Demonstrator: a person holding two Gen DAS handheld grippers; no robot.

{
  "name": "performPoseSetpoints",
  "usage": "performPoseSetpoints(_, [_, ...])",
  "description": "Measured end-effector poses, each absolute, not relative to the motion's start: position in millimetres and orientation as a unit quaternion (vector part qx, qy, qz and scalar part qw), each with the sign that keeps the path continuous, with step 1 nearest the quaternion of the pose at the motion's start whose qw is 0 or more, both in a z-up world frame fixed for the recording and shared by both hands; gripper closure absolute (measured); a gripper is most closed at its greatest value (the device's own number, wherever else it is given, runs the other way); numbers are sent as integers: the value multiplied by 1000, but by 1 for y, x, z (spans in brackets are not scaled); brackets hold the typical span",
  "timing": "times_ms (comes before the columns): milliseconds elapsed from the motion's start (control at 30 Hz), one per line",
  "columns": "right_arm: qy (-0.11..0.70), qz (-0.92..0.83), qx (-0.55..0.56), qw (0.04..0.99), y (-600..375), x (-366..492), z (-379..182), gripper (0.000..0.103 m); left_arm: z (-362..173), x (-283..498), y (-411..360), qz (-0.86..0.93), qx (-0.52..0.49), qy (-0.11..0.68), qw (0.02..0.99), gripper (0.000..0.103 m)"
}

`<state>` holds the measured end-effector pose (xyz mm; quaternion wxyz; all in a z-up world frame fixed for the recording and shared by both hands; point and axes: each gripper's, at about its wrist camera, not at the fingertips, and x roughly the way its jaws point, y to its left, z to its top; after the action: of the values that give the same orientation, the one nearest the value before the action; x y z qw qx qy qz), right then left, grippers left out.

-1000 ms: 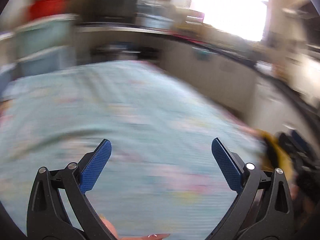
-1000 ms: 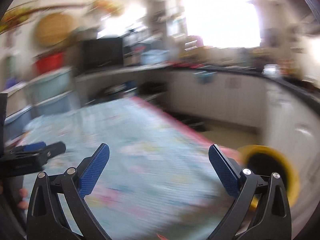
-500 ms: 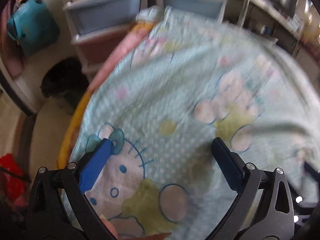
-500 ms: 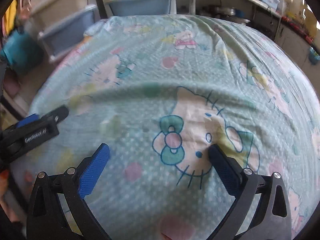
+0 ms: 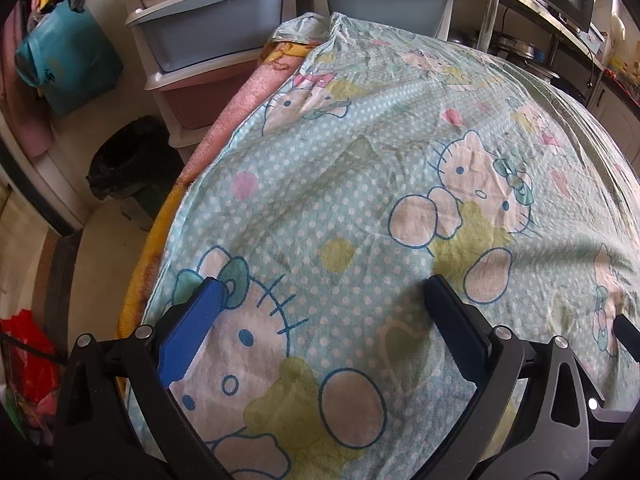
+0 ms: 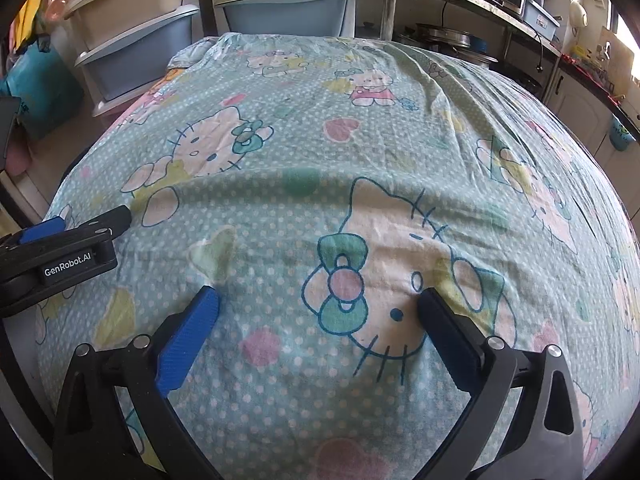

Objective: Collect trash

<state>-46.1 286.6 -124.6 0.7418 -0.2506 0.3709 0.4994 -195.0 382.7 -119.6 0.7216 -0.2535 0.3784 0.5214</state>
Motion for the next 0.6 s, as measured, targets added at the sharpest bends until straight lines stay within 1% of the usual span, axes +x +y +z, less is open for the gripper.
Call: performPoseSetpoints(600, [371,499,-250,742,287,-47,-125,5,-120,-195,383,521,-254,378,722,9])
